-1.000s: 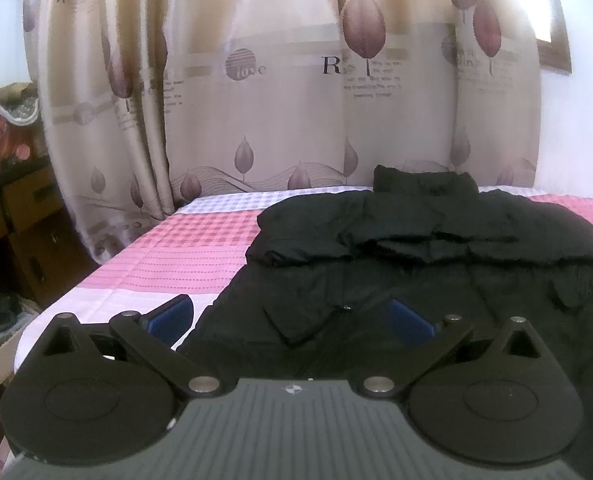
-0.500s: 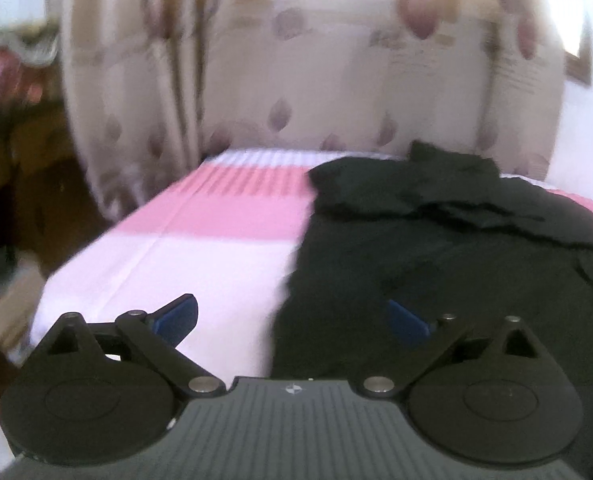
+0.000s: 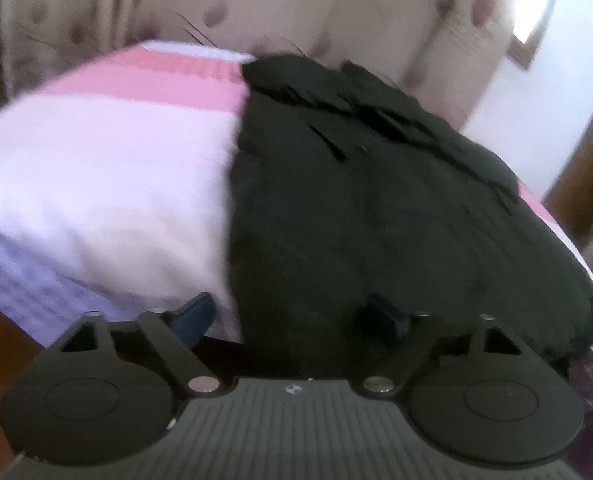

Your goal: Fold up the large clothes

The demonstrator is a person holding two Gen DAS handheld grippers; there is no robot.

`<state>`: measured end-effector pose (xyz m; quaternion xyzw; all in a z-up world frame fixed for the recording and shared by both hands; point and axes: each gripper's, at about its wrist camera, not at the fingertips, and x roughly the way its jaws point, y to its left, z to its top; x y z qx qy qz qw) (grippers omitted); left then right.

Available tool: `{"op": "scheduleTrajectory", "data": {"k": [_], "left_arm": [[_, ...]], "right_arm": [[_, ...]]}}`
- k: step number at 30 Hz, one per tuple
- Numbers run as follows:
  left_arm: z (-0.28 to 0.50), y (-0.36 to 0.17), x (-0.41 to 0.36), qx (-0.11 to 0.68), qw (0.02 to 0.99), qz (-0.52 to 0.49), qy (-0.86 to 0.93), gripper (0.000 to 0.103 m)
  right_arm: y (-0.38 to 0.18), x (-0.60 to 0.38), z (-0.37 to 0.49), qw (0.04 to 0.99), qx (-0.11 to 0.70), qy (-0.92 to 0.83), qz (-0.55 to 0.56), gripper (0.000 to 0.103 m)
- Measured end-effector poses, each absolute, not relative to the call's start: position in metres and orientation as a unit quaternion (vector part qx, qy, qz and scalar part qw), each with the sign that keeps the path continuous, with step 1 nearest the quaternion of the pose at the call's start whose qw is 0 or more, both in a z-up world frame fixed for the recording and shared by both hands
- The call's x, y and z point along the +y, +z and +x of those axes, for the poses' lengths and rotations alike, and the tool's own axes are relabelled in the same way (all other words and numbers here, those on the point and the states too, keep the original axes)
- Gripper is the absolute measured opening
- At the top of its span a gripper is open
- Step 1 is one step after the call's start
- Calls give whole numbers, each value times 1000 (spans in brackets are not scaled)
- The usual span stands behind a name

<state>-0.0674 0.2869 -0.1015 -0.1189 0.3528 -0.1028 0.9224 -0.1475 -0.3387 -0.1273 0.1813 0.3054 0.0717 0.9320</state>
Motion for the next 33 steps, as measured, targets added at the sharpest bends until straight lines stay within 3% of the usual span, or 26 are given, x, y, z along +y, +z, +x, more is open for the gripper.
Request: {"op": "scheduleTrajectory", "data": {"k": [5, 6, 9, 10, 12, 14, 17, 19, 21, 22, 23, 25, 26, 27, 29, 33], "left_arm": [[-66, -108, 280, 357, 915, -143, -117, 42], [-68, -106, 278, 353, 919, -133, -119, 32], [-73, -100, 271, 347, 922, -123, -117, 20], [-74, -97, 269, 345, 923, -123, -118, 19], [-74, -94, 266, 339, 926, -116, -121, 18], [-72, -95, 265, 339, 926, -109, -121, 18], [-71, -99, 269, 341, 925, -114, -120, 27], [-72, -100, 273, 340, 925, -121, -115, 46], [-72, -102, 273, 341, 927, -116, -106, 84], [-72, -102, 272, 342, 926, -117, -105, 88], [-71, -103, 272, 341, 926, -122, -108, 85], [-68, -105, 270, 349, 920, -129, -120, 58], [-64, -107, 269, 363, 913, -130, -131, 30], [-63, -108, 271, 368, 909, -138, -138, 23], [-66, -102, 272, 362, 911, -145, -138, 14], [-80, -79, 278, 334, 918, -168, -132, 11]], "right_arm": [[-136, -349, -153, 923, 316, 79, 208, 88], [-138, -350, -153, 920, 316, 83, 217, 81], [-142, -351, -152, 912, 313, 109, 241, 53], [-142, -350, -150, 910, 313, 116, 246, 39], [-142, -348, -145, 904, 315, 136, 255, 22], [-141, -347, -144, 903, 311, 143, 259, 18], [-142, -349, -145, 903, 312, 144, 258, 19], [-142, -348, -146, 903, 311, 146, 257, 21], [-140, -346, -144, 903, 315, 139, 256, 29], [-140, -347, -142, 900, 315, 144, 264, 37], [-141, -347, -141, 898, 315, 150, 270, 39], [-141, -341, -138, 901, 314, 151, 259, 40], [-140, -338, -136, 904, 314, 152, 249, 38], [-139, -336, -136, 904, 314, 155, 244, 24], [-139, -336, -137, 902, 312, 162, 249, 17], [-131, -341, -145, 895, 296, 184, 280, 13]]}}
